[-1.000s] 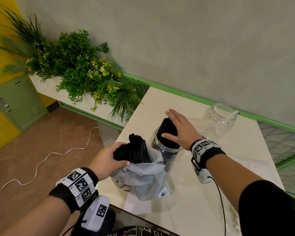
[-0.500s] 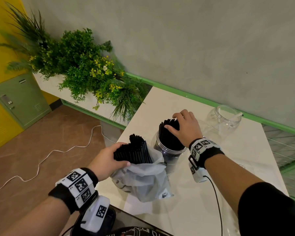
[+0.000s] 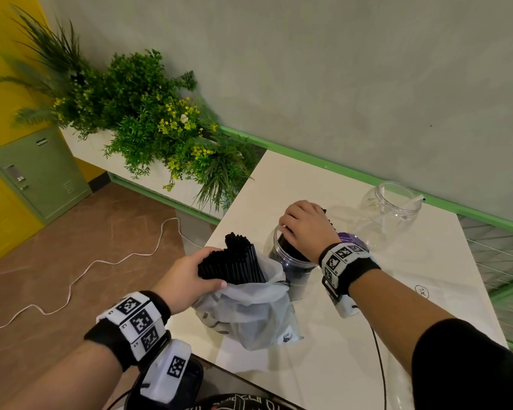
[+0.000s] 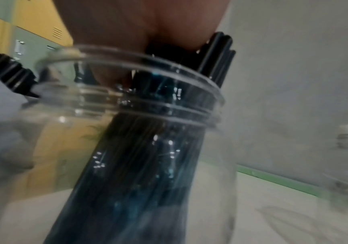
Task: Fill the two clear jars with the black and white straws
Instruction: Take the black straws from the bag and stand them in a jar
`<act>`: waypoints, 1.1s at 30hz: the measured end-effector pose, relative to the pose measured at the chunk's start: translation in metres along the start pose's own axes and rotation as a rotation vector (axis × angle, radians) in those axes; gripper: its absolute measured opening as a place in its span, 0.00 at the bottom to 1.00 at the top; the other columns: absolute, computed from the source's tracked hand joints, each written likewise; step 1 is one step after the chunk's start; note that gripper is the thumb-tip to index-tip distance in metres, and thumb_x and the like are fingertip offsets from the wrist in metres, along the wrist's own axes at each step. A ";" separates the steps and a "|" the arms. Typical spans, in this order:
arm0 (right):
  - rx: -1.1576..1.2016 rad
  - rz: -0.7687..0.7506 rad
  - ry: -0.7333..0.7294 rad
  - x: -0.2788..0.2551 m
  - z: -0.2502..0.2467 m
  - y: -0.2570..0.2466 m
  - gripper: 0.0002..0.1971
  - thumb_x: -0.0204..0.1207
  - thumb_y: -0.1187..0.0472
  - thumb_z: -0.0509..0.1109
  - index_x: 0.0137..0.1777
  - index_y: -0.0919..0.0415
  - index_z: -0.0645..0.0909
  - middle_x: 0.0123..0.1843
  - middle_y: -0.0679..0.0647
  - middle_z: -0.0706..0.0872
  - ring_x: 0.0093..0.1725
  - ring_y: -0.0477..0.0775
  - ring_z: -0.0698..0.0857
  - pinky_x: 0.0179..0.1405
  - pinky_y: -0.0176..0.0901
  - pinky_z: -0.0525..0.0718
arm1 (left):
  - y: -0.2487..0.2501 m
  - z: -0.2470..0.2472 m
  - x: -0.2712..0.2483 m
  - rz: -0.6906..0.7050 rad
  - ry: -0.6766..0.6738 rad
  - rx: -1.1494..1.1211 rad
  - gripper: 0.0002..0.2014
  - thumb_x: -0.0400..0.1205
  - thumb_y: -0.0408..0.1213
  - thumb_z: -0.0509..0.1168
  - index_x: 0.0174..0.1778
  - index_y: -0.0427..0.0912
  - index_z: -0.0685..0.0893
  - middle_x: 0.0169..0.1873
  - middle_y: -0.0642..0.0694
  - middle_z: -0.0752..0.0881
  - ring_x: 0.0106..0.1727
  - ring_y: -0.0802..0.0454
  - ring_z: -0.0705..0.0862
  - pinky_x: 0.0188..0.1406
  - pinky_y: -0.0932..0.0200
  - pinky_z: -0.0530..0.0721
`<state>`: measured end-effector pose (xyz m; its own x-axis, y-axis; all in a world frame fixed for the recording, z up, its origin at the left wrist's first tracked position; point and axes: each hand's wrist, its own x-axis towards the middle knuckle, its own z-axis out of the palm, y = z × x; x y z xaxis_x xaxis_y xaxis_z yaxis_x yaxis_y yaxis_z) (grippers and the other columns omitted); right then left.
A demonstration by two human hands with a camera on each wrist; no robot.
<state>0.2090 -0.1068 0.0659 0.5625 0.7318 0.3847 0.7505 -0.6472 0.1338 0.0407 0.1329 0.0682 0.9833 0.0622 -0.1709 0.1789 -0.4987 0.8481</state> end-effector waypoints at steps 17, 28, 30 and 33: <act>0.167 0.338 -0.083 -0.011 -0.017 0.007 0.15 0.80 0.48 0.65 0.63 0.51 0.81 0.59 0.53 0.80 0.58 0.57 0.77 0.48 0.51 0.84 | 0.001 0.002 -0.001 0.025 -0.002 -0.021 0.26 0.72 0.34 0.77 0.53 0.68 0.75 0.51 0.58 0.87 0.53 0.67 0.83 0.50 0.67 0.82; 0.059 0.358 -0.222 0.007 -0.017 0.012 0.19 0.82 0.44 0.60 0.67 0.52 0.77 0.67 0.54 0.75 0.65 0.61 0.72 0.60 0.56 0.75 | 0.001 0.002 -0.002 0.041 -0.002 -0.030 0.25 0.73 0.33 0.77 0.52 0.68 0.76 0.50 0.59 0.86 0.52 0.68 0.83 0.46 0.72 0.80; 0.125 0.353 -0.257 0.008 -0.017 0.013 0.19 0.84 0.47 0.59 0.67 0.55 0.76 0.63 0.56 0.79 0.61 0.61 0.75 0.58 0.54 0.78 | 0.001 0.003 -0.003 0.041 -0.002 -0.033 0.25 0.73 0.33 0.77 0.52 0.67 0.76 0.50 0.59 0.86 0.52 0.68 0.83 0.46 0.72 0.80; 0.189 0.319 -0.154 0.009 -0.017 0.012 0.15 0.85 0.54 0.60 0.62 0.63 0.79 0.56 0.61 0.81 0.56 0.65 0.78 0.56 0.56 0.78 | 0.001 0.004 -0.003 0.039 -0.004 -0.042 0.24 0.72 0.32 0.76 0.55 0.63 0.78 0.51 0.58 0.87 0.53 0.66 0.83 0.46 0.74 0.80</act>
<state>0.2169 -0.1115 0.0869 0.8125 0.5329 0.2366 0.5720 -0.8071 -0.1464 0.0380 0.1286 0.0676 0.9895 0.0394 -0.1391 0.1414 -0.4642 0.8744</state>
